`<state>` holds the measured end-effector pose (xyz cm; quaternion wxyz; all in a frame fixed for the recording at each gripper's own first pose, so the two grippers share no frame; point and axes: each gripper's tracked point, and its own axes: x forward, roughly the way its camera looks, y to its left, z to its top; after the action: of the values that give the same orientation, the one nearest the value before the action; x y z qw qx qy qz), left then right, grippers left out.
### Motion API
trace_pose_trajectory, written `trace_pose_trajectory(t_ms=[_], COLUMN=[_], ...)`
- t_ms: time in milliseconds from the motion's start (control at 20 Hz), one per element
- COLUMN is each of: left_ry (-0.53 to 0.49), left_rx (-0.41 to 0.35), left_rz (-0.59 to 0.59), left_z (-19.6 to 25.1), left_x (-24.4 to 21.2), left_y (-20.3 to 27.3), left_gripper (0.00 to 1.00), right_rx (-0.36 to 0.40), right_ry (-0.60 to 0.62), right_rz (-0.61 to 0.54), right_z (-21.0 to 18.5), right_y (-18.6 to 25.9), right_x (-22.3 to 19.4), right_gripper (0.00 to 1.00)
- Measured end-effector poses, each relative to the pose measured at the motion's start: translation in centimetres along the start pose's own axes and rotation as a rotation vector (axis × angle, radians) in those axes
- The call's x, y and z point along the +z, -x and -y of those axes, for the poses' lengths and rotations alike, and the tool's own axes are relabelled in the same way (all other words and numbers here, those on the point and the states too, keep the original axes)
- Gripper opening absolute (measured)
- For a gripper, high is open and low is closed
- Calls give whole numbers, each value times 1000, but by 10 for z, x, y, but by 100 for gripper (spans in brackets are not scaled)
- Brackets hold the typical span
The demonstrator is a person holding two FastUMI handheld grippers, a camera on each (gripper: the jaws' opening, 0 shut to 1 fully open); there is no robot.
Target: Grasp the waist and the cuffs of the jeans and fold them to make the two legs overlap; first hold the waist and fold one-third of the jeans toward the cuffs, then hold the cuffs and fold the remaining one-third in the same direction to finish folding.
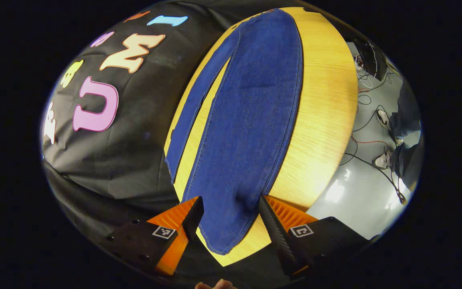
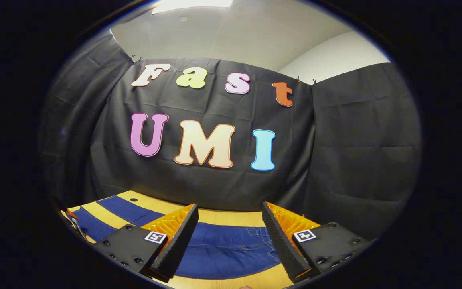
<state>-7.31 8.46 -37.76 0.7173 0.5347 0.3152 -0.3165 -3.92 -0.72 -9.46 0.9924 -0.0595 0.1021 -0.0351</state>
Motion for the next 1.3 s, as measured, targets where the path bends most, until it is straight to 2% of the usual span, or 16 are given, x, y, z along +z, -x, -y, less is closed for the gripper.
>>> trace_pose_trajectory(t_ms=[100, 150, 250, 350, 400, 450, 500, 600, 850, 1200, 1300], left_ry=[-20, -13, 6, 5, 20, 49, 82, 129, 148, 190, 199], left_rx=[-51, -99, -149, -167, -177, -181, -183, -196, -217, -220, -224], left_rz=[0, -9, -18, -26, -32, -41, -50, -63, -95, -174, -197], left_z=[6, 14, 25, 29, 31, 31, 32, 32, 33, 33, 34], left_x=[2, 2, 1, 3, 0, 2, 0, 0, 2, 1, 3], left_y=[-5, -7, -7, -4, -5, -4, -7, -6, -5, -4, -3], left_gripper=[83, 77, 48, 18, 11, 15, 4, 0, 0, 0, 0], right_rx=[-9, -14, -25, -32, -33, -28, -22, -1, 89, 235, 264], right_ry=[8, 9, 6, 2, 3, 10, 26, 85, 321, 585, 624], right_rz=[-4, -7, -12, -11, -11, -14, -22, -40, -138, -318, -373], right_z=[4, 7, 10, 13, 15, 14, 15, 17, 43, 87, 102], right_y=[0, 0, 0, -1, -3, -4, -6, -11, -30, -48, -50], right_x=[-4, -5, -8, -9, -10, -13, -17, -28, -81, -183, -214], right_gripper=[100, 100, 100, 100, 98, 98, 100, 98, 99, 99, 99])
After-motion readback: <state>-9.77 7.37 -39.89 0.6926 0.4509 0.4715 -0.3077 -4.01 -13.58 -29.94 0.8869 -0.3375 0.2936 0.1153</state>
